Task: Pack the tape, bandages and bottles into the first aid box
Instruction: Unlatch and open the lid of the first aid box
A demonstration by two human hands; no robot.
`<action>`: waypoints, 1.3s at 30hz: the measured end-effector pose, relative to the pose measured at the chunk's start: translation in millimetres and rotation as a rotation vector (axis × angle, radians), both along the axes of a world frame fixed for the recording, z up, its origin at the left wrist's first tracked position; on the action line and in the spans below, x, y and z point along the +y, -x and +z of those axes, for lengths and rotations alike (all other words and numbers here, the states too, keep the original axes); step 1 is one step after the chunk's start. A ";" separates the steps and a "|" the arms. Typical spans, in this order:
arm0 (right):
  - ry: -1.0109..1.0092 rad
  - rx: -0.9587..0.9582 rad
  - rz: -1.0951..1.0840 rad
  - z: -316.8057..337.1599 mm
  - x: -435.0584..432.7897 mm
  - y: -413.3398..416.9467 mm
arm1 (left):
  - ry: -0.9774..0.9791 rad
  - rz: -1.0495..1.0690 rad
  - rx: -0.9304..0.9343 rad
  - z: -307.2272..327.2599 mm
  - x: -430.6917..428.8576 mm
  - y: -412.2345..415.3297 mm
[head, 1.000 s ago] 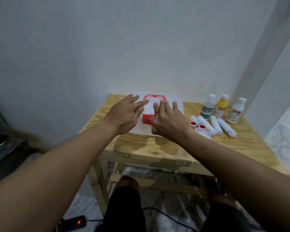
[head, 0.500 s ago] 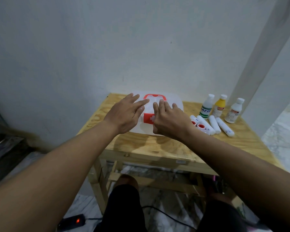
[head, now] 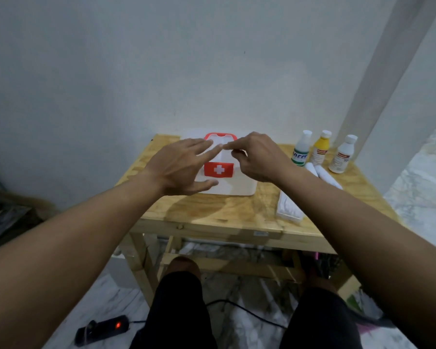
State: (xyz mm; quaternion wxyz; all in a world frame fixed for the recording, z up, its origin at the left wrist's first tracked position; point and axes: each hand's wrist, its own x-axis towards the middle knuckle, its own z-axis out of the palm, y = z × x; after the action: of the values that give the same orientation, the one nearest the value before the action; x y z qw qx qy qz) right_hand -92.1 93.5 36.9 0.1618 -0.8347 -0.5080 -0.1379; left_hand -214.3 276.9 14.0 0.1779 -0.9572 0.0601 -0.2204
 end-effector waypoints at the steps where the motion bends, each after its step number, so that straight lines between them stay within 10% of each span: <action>1: -0.006 0.015 -0.012 1.0 0.5 -1.0 | -0.045 -0.008 0.014 -1.6 0.5 -1.6; 12: -0.097 0.321 -0.045 4.6 -9.9 -16.4 | -0.206 0.023 0.011 0.8 -10.4 -11.9; 39: -0.124 0.345 -0.078 4.0 -8.3 -15.5 | -0.342 0.186 0.067 -2.9 -31.3 -25.0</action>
State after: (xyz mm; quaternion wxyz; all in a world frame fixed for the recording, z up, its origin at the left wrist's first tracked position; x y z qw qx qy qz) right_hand -76.6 85.3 40.9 0.2921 -0.8534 -0.4306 -0.0300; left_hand -189.3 245.6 11.1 0.3554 -0.9212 0.0137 -0.1578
